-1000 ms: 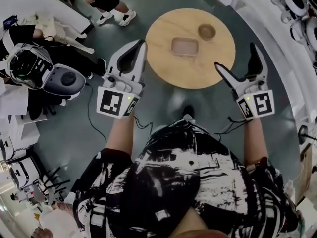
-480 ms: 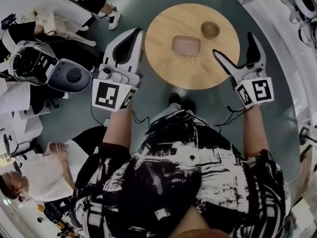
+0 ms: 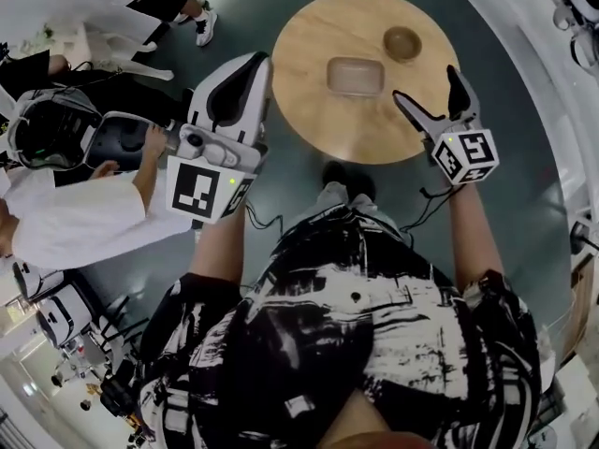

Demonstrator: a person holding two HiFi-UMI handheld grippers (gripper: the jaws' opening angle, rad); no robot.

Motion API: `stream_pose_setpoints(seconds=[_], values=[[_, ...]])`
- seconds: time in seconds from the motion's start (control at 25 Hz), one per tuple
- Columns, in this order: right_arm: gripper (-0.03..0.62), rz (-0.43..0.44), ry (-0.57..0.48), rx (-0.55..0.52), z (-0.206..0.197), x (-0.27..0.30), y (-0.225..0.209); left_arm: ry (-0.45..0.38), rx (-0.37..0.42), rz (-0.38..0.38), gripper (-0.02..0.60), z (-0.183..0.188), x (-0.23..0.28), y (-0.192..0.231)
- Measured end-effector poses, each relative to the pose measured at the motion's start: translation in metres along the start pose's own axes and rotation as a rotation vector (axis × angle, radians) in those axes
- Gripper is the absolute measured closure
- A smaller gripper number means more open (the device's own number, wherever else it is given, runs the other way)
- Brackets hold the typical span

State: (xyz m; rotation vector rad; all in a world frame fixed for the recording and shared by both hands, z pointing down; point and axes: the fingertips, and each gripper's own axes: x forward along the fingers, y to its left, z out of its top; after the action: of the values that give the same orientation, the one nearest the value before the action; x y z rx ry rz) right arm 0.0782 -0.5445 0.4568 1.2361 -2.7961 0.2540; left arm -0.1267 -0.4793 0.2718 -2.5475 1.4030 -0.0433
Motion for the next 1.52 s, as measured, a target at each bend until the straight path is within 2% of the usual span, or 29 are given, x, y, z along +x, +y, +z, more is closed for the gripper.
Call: stream_pose_setpoints(seconds=[0.32, 0.64, 0.76, 0.92, 1.0, 1.28, 1.52], values=[[0.043, -0.008, 0.181, 0.218, -0.124, 0.036, -0.012, 0.036, -0.015, -0.035, 0.583, -0.021, 0.004, 0.009], [0.071, 0.002, 0.268, 0.446, -0.201, 0.061, -0.005, 0.065, -0.013, -0.035, 0.583, -0.026, -0.001, 0.020], [0.110, -0.009, 0.274, 0.521, -0.219, 0.071, -0.012, 0.064, -0.013, -0.037, 0.583, -0.032, 0.004, 0.022], [0.208, -0.031, 0.281, 0.582, -0.236, 0.074, -0.016, 0.074, -0.022, -0.042, 0.583, -0.035, 0.007, 0.023], [0.232, -0.038, 0.281, 0.628, -0.243, 0.073, -0.018, 0.080, -0.021, -0.046, 0.583, -0.036, 0.007, 0.023], [0.320, -0.037, 0.213, 0.914, -0.260, 0.074, -0.030, 0.093, -0.018, -0.045, 0.583, -0.042, 0.013, 0.027], [0.391, -0.013, 0.199, 1.001, -0.265, 0.079, -0.026, 0.098, -0.009, -0.046, 0.583, -0.045, 0.014, 0.033]])
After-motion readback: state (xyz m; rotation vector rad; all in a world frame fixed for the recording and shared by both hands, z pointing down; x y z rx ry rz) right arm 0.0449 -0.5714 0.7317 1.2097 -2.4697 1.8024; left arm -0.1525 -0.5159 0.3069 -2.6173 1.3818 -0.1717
